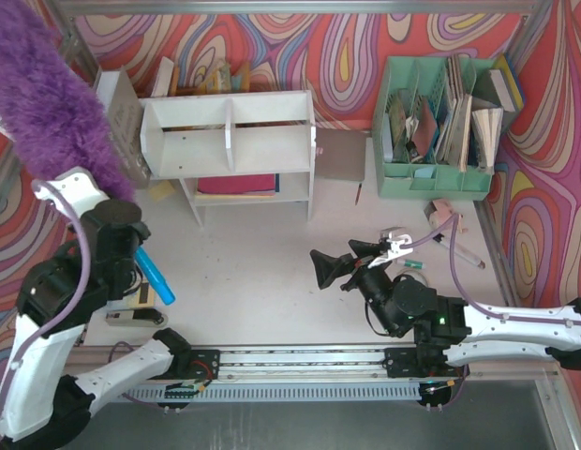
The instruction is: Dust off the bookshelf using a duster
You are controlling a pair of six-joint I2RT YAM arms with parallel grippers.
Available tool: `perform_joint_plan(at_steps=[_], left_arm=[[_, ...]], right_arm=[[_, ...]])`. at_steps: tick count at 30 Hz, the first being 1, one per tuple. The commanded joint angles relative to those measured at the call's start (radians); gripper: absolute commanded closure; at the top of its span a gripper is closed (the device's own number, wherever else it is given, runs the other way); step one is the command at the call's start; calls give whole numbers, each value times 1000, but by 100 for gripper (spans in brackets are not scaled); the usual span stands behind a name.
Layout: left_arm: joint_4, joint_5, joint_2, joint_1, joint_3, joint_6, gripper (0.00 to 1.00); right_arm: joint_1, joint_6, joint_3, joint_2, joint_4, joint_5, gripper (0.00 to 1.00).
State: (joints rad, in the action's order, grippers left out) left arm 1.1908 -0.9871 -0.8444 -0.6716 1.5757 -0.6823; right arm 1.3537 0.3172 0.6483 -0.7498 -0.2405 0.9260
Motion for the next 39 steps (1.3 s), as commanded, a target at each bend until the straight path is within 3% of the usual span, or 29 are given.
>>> perform_joint_plan(at_steps=[1, 9, 17, 32, 39], left_arm=[[-64, 107, -26, 22, -41, -29, 100], [-136, 325, -71, 131, -54, -62, 100], [-197, 464, -135, 137, -2, 35, 100], [-199, 215, 65, 137, -52, 123, 100], [-148, 129, 92, 137, -72, 31, 100]], right_arm=[[-7, 37, -5, 28, 27, 37, 1], [-7, 67, -21, 56, 50, 44, 1], [-7, 74, -27, 47, 50, 47, 1], [-7, 71, -8, -6, 50, 53, 1], [-7, 80, -4, -13, 54, 56, 1]])
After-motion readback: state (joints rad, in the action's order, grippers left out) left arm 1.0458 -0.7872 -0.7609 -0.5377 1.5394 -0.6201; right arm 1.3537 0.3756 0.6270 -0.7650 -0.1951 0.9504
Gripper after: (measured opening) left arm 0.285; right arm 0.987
